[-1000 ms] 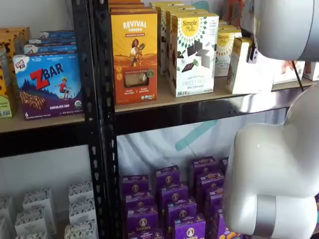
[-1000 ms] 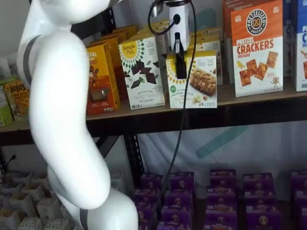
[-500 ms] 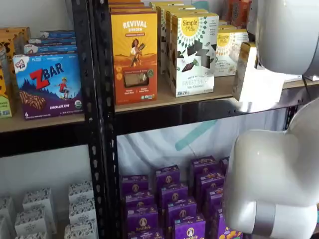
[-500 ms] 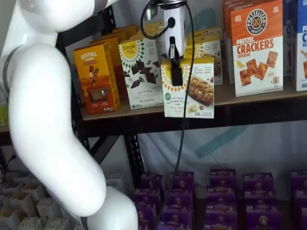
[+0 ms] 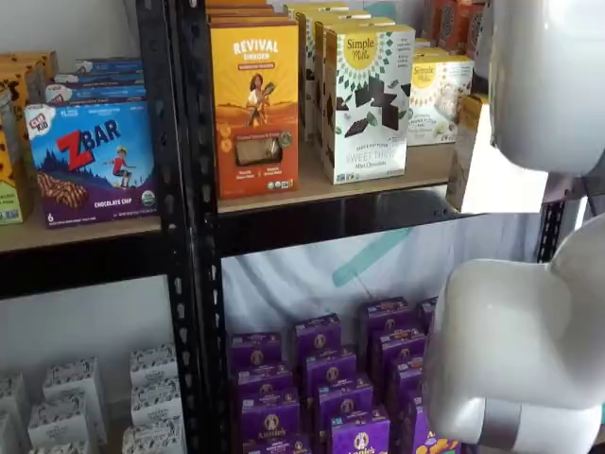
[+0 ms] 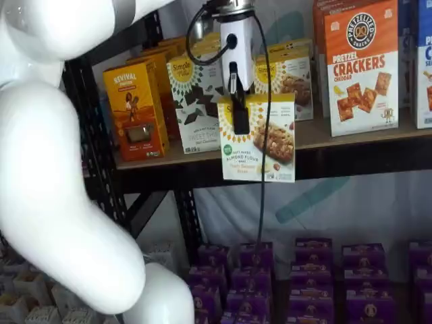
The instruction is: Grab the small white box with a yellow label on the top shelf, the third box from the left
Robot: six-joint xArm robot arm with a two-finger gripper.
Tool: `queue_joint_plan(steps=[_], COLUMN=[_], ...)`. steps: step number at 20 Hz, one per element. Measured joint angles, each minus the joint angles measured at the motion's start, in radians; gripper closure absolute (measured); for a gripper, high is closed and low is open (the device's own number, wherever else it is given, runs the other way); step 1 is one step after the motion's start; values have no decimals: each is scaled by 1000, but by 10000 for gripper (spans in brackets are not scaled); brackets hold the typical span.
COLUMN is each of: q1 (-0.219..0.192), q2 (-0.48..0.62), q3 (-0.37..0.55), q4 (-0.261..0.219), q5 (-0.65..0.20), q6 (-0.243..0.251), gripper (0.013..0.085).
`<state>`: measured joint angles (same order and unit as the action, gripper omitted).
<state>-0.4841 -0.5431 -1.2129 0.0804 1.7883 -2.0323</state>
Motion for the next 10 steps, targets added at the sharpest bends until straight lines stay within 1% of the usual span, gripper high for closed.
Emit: queue_joint_plan(steps=[10], q1=[7], q2=[-65], q3=[69], q4=[-14], q5=[8], q6=[5], gripper=[610])
